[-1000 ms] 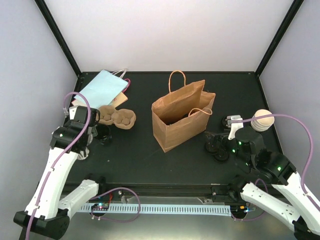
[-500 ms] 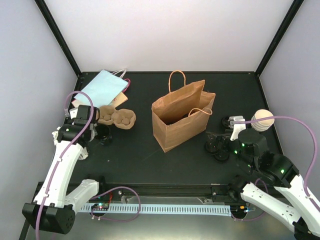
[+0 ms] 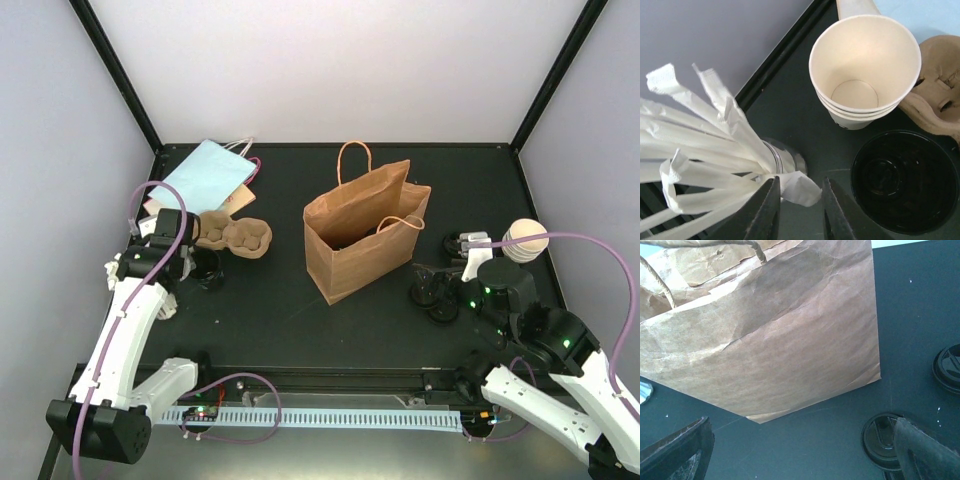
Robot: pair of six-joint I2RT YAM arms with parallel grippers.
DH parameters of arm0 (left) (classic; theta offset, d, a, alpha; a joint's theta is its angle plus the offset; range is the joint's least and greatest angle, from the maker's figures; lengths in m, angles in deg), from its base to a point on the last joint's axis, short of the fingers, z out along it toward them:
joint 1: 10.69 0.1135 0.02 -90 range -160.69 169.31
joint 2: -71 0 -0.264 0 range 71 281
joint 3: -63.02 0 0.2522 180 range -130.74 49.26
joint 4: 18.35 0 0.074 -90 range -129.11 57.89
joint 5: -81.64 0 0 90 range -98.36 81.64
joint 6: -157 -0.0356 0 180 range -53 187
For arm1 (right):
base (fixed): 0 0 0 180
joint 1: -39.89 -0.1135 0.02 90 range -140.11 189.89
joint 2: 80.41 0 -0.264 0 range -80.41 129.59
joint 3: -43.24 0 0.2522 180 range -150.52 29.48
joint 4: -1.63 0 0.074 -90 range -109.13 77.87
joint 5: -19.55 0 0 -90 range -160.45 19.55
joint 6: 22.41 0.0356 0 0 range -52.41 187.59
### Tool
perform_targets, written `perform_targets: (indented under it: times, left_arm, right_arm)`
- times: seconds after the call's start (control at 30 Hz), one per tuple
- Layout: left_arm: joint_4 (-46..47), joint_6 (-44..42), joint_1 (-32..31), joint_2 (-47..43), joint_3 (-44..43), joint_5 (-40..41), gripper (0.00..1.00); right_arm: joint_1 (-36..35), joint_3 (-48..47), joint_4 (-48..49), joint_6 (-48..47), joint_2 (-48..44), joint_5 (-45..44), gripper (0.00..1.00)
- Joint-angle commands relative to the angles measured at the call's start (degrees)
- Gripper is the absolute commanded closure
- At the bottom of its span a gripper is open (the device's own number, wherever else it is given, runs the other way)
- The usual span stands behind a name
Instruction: Pack the takeout coffee
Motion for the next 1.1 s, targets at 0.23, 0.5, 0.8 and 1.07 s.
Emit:
perform_targets:
  times: [0.23, 0.5, 0.8, 1.07]
  left_arm:
    - [-5.22, 1.85, 0.51, -0.18, -5.23, 0.80, 0.98]
    - [-10.15, 2.04, 0.51, -0.37, -12.84, 0.27, 0.98]
    - [-9.77, -0.81, 0.53, -5.31, -21.49, -0.98, 0.98]
    - [0.40, -5.52, 0.49, -13.90, -24.15, -13.02, 0.99]
  right_arm:
    - [0.21, -1.88, -0.58, 0.57, -0.78, -0.70, 0.00]
    - [0.21, -1.88, -0.33, 0.34, -0.48, -0.47, 0.00]
    - [0.24, -1.46, -0.01, 0.11, -0.24, -0.68, 0.00]
    - [0.22, -1.18, 0.16, 0.05, 0.13, -1.08, 0.00]
